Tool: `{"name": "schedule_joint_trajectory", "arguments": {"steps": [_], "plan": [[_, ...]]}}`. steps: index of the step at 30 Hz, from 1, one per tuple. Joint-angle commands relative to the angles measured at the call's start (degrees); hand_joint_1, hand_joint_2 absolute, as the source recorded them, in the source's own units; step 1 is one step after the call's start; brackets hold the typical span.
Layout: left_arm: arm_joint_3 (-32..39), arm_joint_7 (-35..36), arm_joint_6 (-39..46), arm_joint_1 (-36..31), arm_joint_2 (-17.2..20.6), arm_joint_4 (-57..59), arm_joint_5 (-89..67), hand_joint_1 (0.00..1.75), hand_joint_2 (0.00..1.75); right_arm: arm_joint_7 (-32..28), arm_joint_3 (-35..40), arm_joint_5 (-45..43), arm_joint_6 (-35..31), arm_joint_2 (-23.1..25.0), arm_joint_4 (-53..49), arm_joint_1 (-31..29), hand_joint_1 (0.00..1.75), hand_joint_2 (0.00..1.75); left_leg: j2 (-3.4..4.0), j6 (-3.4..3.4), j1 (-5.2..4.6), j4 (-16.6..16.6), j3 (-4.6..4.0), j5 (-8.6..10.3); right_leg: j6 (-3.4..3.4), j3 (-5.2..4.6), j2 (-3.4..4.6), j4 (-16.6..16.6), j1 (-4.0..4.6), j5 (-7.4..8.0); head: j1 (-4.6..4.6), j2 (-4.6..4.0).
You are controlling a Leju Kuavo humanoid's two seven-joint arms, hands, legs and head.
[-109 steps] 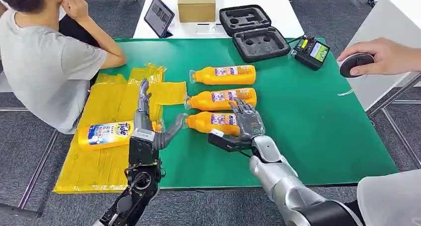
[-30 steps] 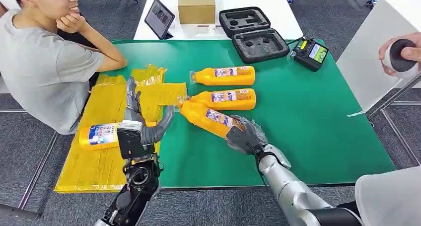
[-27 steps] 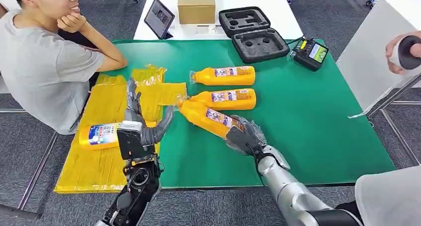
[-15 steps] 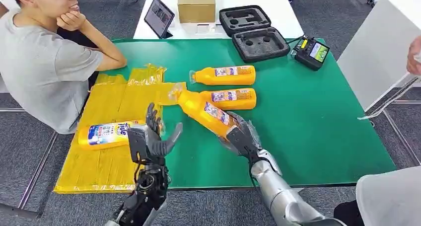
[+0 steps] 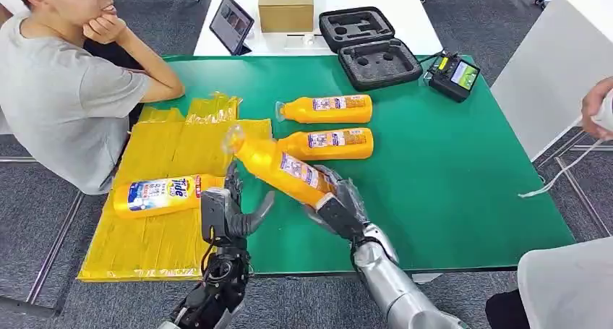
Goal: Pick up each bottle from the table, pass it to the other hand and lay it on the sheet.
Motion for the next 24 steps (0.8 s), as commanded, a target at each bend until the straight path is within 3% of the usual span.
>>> {"name": "schedule_joint_trajectory", "arguments": {"steps": [1,11,17,24], "plan": [[-0.81,0.13,-0.26,-1.56,0.76,-2.07,-0.69,0.00,1.75,0.02,7.01,-1.44,-0.18,-0.07,2.52,-1.29,1.75,1.75,-0.02,-0.09,0.02,0.01,0.15,-0.09,-0.07,0.13,0.07,0.04,0.01,-0.09,0.00,0.00],[-2.22,0.68,-6.10,1.22,1.90,-9.81,3.29,0.00,1.75,0.02,10.75,-1.33,1.64,0.46,7.29,-3.40,1.75,1.75,0.06,-0.07,0.03,0.00,0.12,-0.09,-0.05,0.11,0.13,0.01,0.02,-0.05,0.02,0.00],[-2.35,0.76,-6.12,1.25,1.88,-9.91,3.39,0.00,1.75,0.02,10.78,-1.37,1.69,0.35,7.33,-3.46,1.75,1.75,0.02,-0.06,0.00,-0.03,0.14,-0.07,-0.05,0.11,0.10,0.01,-0.01,-0.06,0.00,0.00],[-4.22,1.44,-12.42,-0.41,1.98,-9.92,6.29,0.00,1.75,0.02,12.19,-1.59,4.53,0.84,9.36,-5.32,1.75,1.75,-0.01,-0.04,0.00,-0.01,0.04,-0.04,-0.04,0.03,0.05,0.02,-0.01,-0.03,0.00,0.00]]}}
